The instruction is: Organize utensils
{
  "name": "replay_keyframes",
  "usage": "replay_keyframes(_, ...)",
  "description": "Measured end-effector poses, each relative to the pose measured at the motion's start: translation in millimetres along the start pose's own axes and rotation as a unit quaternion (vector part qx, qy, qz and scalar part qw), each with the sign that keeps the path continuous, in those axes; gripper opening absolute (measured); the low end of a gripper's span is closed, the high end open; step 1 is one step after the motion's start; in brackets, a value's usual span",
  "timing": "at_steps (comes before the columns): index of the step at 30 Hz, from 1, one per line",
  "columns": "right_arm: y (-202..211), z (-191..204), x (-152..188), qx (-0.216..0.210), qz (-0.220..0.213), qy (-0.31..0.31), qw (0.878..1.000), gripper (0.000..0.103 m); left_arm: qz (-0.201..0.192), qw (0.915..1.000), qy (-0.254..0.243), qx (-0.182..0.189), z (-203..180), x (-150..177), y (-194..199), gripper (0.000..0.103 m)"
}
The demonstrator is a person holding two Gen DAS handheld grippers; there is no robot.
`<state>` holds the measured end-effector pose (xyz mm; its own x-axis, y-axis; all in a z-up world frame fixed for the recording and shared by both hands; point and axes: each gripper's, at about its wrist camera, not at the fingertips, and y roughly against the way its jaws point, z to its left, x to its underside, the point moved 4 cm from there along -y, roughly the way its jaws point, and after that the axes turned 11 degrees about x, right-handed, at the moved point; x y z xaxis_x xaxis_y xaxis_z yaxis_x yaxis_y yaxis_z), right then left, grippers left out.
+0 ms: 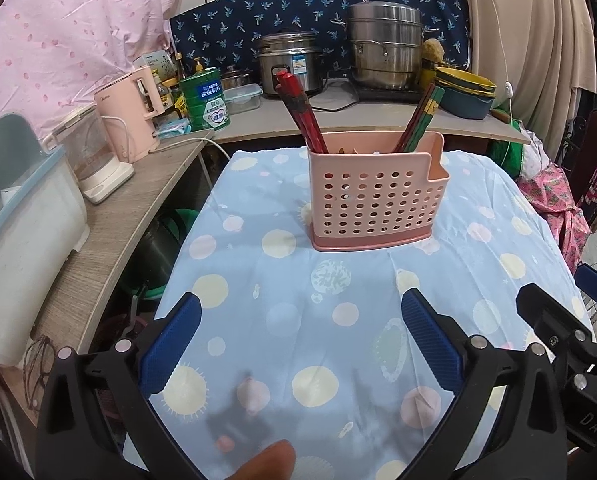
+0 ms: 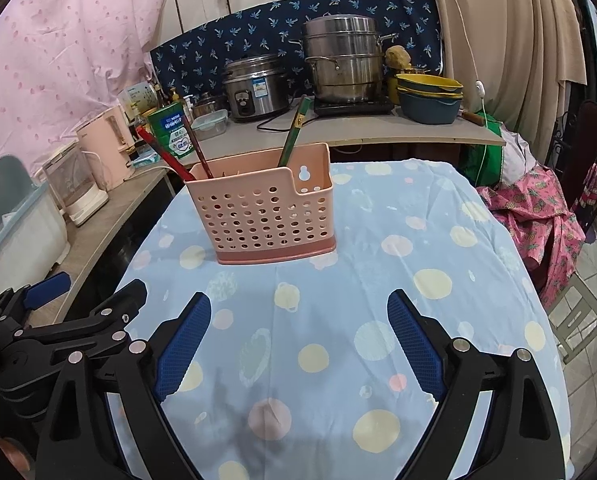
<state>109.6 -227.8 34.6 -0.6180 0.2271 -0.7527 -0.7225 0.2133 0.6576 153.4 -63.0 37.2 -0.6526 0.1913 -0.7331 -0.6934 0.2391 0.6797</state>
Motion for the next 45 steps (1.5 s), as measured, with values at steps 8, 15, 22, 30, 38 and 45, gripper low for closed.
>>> replay_keyframes(8, -0.2, -4.4, 1.4, 0.004, 0.002, -0.003, 1.0, 0.086, 0.004, 0.9999, 0.01, -0.003, 5.1, 1.3, -1.6, 0.096)
replay_keyframes(15, -2.1, -3.6, 3.7, 0.004, 0.007, -0.001, 1.0, 0.086, 0.002, 0.9998, 0.02, -0.005, 10.6, 2.2, -0.2, 0.096)
replay_keyframes(22, -2.4, -0.9, 6.0, 0.004, 0.009, 0.004, 1.0, 0.086, 0.003, 0.9997, 0.023, -0.008, 13.2, 2.4, -0.5, 0.096)
replay_keyframes(30, -5.3, 0.5, 10.2, 0.004, 0.015, 0.005, 1.0, 0.086, 0.002, 0.9994, 0.027, -0.02, 16.6, 3.2, -0.9, 0.096)
replay_keyframes(38, -6.7, 2.6, 12.5, 0.005, 0.018, 0.006, 1.0, 0.086, 0.009, 0.9993, 0.031, -0.021, 18.9, 3.8, -4.3, 0.096)
replay_keyframes(45, -7.4, 1.7, 12.3, 0.018, 0.007, 0.011, 1.0, 0.098, 0.011, 0.9995, 0.026, -0.013, 16.6, 4.4, -6.9, 0.096)
